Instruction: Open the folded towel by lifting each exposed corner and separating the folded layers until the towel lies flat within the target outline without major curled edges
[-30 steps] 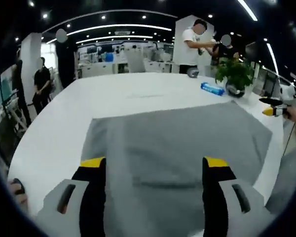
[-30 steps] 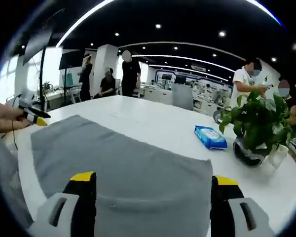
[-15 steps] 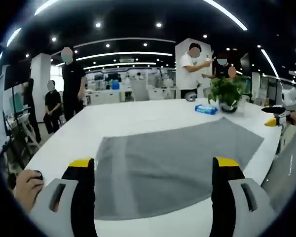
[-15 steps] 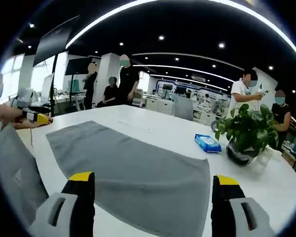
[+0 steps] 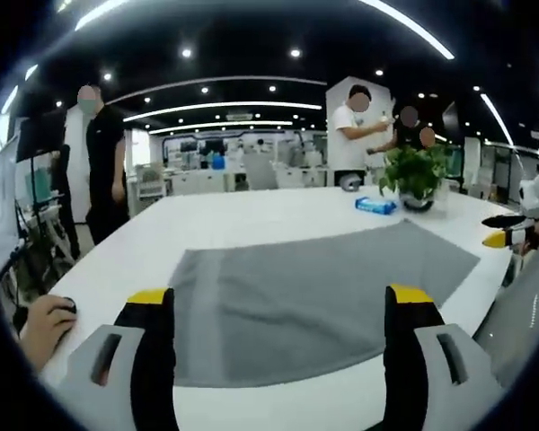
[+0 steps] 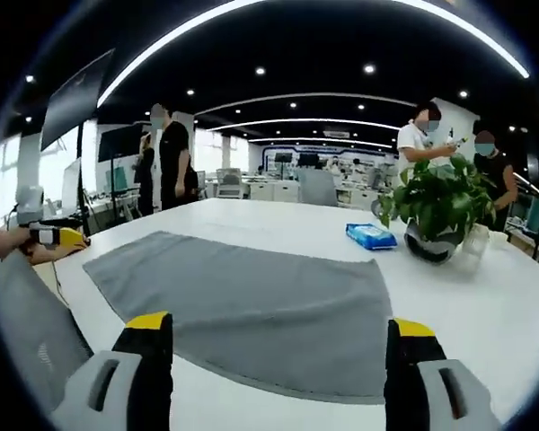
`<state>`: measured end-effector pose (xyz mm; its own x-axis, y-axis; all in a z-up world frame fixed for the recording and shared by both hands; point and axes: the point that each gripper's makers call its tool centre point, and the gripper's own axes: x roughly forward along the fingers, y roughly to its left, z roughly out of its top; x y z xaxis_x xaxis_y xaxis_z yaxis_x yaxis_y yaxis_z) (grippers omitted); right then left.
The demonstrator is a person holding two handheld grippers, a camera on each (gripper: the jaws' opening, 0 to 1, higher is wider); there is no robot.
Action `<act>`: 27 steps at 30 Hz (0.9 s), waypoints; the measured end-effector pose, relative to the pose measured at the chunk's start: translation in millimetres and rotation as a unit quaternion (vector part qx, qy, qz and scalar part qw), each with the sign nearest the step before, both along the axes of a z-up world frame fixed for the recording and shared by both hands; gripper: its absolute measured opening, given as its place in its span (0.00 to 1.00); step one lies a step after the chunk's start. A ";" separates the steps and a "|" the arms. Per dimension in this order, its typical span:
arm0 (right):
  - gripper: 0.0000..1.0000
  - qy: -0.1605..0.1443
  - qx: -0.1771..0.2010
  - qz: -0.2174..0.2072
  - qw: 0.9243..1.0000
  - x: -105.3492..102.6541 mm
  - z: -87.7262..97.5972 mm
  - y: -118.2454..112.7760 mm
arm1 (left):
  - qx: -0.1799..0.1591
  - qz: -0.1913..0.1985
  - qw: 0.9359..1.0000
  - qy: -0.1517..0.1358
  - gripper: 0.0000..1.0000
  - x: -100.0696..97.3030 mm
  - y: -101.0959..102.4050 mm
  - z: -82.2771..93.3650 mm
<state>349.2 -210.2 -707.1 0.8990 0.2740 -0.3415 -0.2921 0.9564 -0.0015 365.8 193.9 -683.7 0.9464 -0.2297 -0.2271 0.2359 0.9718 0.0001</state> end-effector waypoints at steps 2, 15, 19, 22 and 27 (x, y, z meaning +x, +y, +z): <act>1.00 -0.010 0.006 -0.007 1.000 2.4 8.1 0.7 | 0.017 -0.005 1.000 0.004 0.97 -1.5 -6.8 -3.4; 1.00 0.018 -0.019 0.024 0.999 -2.0 -8.3 18.4 | 0.024 -0.011 0.999 0.036 0.97 -4.9 -3.6 -23.6; 1.00 0.021 -0.003 0.010 1.000 -3.2 -9.8 12.5 | 0.028 -0.014 0.999 0.040 0.97 -6.3 -5.0 -25.8; 1.00 0.026 -0.011 0.016 0.999 -4.5 -11.9 15.1 | 0.027 -0.016 0.999 0.043 0.97 -6.9 -5.5 -27.1; 1.00 0.033 -0.026 0.031 0.999 -7.5 -14.7 19.8 | 0.022 -0.013 0.999 0.040 0.96 -7.2 -4.4 -25.4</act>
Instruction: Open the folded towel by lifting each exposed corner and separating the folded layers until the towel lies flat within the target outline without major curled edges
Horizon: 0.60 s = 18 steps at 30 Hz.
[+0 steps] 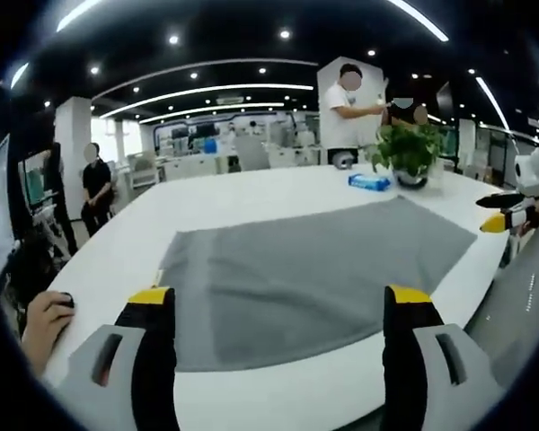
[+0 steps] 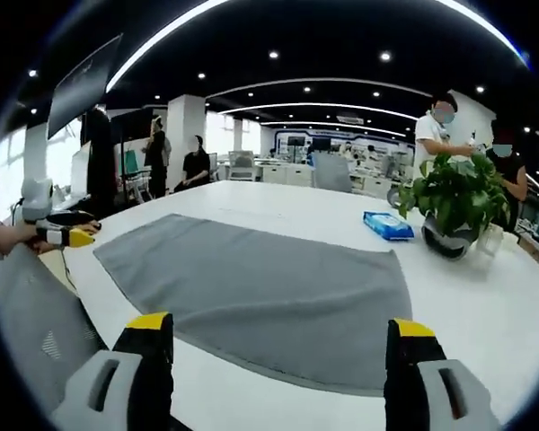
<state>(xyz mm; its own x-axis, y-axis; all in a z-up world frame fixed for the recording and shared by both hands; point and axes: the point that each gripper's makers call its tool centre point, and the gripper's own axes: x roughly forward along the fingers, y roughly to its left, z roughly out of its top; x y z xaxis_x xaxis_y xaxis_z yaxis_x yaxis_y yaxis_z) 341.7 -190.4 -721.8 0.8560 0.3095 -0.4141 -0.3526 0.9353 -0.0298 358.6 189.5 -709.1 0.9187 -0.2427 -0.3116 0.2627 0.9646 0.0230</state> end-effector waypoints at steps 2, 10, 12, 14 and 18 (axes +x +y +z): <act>1.00 0.002 0.004 -0.002 1.000 -0.2 -0.2 -0.4 | -0.003 0.002 1.000 0.002 0.96 -0.2 0.6 -0.4; 1.00 0.004 0.010 -0.009 1.000 -0.5 -0.5 -2.7 | -0.001 -0.002 1.000 0.003 0.95 -1.2 -0.5 -0.6; 1.00 0.005 0.012 -0.010 1.000 -0.3 -0.5 -3.2 | 0.000 -0.002 1.000 0.004 0.95 -1.4 -0.4 -1.2; 1.00 0.007 0.012 -0.011 1.000 -0.6 -1.5 -3.2 | 0.001 -0.003 1.000 0.005 0.95 -1.8 -1.0 -1.6; 1.00 0.018 0.012 0.001 1.000 -2.8 -5.9 1.3 | -0.005 0.004 1.000 0.004 0.95 -2.4 1.9 -1.3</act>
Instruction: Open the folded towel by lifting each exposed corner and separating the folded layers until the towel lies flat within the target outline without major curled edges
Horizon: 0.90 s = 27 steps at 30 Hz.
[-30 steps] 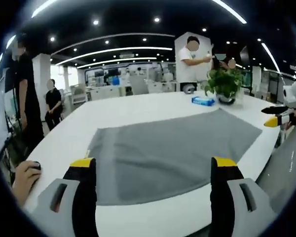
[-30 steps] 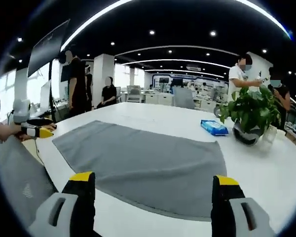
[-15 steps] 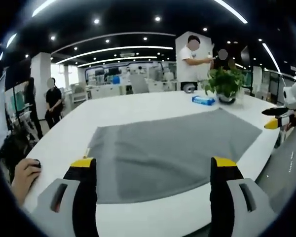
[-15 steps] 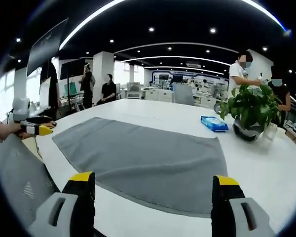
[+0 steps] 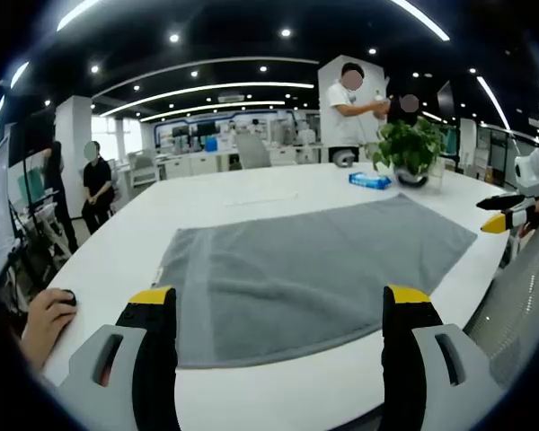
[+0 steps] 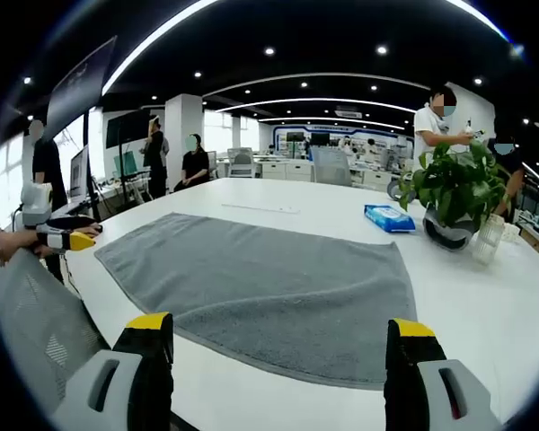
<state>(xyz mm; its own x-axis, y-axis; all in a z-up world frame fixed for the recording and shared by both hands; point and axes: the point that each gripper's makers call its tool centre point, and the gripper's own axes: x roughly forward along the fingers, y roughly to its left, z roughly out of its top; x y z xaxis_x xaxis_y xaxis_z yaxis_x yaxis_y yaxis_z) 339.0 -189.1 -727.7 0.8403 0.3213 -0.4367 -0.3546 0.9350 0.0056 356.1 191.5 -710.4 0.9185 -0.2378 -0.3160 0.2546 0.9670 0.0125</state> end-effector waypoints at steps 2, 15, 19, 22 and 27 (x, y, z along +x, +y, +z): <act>0.99 0.002 -0.006 0.008 1.000 -0.6 -1.0 3.2 | -0.009 0.007 1.000 0.002 0.96 0.1 2.7 -0.3; 0.97 0.018 -0.013 0.027 0.999 -5.2 -8.3 9.8 | -0.008 0.010 1.000 0.001 0.97 -0.9 5.0 -1.5; 0.97 0.017 -0.008 0.027 0.999 -5.1 -8.3 8.1 | -0.007 0.010 1.000 0.004 0.97 -1.2 5.4 -3.0; 0.98 0.018 -0.008 0.027 0.999 -5.1 -9.0 7.4 | -0.005 0.007 1.000 0.000 0.97 -1.1 3.7 -1.9; 0.98 0.032 -0.004 0.024 0.999 -6.3 -15.0 4.8 | -0.006 0.003 1.000 0.004 0.96 -2.2 0.7 -4.5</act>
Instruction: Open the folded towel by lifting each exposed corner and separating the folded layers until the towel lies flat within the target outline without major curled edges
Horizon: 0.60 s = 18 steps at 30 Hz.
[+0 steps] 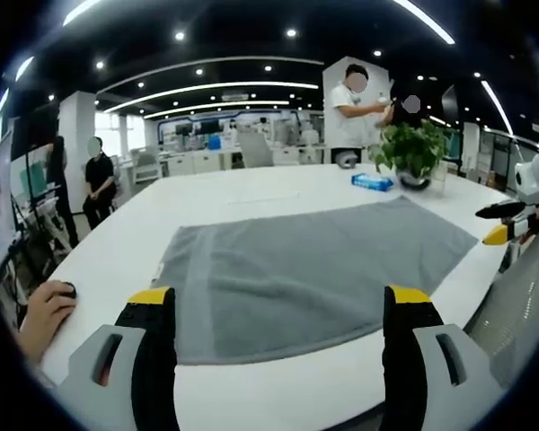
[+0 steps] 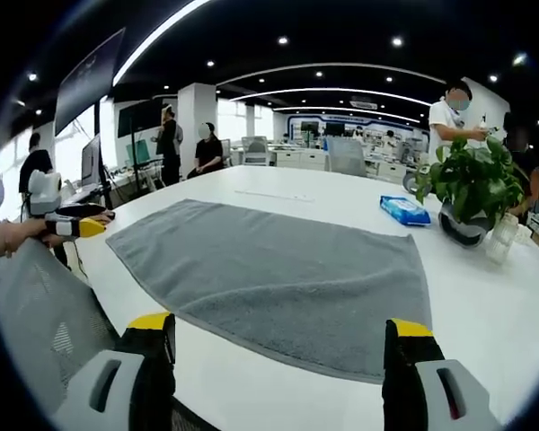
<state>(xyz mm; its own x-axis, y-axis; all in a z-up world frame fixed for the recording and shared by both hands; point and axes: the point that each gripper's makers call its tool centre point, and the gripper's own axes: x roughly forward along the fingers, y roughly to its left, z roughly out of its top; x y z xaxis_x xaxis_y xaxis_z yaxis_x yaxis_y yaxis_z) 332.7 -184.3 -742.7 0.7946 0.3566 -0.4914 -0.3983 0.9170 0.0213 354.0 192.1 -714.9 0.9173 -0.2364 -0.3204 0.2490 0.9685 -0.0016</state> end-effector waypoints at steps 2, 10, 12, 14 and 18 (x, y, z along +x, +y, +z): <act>0.98 0.003 0.001 -0.003 1.000 0.5 -1.4 -1.3 | 0.003 -0.001 1.000 -0.001 0.96 0.6 -1.2 0.5; 0.97 0.009 -0.006 -0.001 1.000 0.8 -5.0 -2.2 | -0.001 -0.008 1.000 -0.003 0.95 1.1 -5.1 0.9; 0.97 0.016 -0.006 0.001 1.000 -1.3 -7.6 -0.3 | -0.004 -0.010 1.000 0.004 0.95 -0.1 -6.4 -1.8; 0.97 0.019 -0.007 0.000 1.000 -1.8 -8.5 -1.1 | -0.008 -0.012 1.000 0.002 0.95 -0.2 -7.6 -1.2; 0.95 0.009 -0.012 -0.008 1.000 0.3 -5.3 -5.2 | -0.009 -0.014 1.000 0.003 0.95 0.5 -8.9 -0.7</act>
